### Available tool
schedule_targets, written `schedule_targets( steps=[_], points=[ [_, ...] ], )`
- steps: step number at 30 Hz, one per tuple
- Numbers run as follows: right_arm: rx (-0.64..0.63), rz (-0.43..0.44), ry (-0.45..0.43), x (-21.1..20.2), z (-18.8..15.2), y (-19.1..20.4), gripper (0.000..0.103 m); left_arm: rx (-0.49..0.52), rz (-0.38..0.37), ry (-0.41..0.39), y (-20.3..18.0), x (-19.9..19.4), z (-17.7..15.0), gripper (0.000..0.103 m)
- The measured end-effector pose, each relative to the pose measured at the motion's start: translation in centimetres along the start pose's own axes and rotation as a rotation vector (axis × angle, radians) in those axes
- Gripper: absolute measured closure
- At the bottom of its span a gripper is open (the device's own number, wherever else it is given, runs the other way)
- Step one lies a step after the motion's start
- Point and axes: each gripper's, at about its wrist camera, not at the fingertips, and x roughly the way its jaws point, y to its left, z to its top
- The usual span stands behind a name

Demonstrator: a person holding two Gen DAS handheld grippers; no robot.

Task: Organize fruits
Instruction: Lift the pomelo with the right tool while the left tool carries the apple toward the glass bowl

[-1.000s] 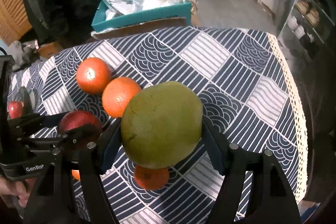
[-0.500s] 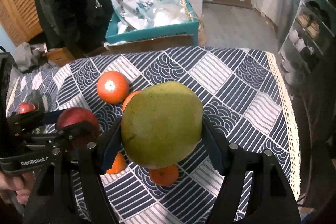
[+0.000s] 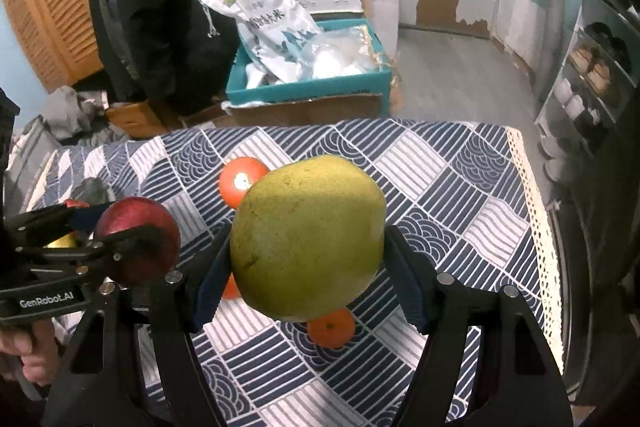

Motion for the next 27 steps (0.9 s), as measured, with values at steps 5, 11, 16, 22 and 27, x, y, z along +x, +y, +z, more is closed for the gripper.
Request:
schedule_targets(
  steps=[5,11,16,22,27],
  points=[
    [-0.014,0.015,-0.027,-1.3,0.4,0.8,0.030,0.000,0.000,-0.025,0.1,-1.7,-0.1,0.041],
    [-0.030,0.031,-0.052,-2.6,0.7,1.8,0.030,0.010,0.001,-0.072,0.2,-4.1,-0.1,0.041],
    [-0.043,0.049,-0.071,-3.6,0.9,2.6,0.030,0.011,-0.004,-0.099,0.6,-6.0,-0.4,0.041],
    [-0.060,0.075,-0.095,-4.9,1.3,3.9,0.030,0.008,-0.004,-0.130,1.2,-8.0,-0.7,0.041],
    [-0.068,0.099,-0.109,-5.6,1.7,4.8,0.030,0.002,0.000,-0.149,1.9,-9.2,-1.1,0.041]
  ],
)
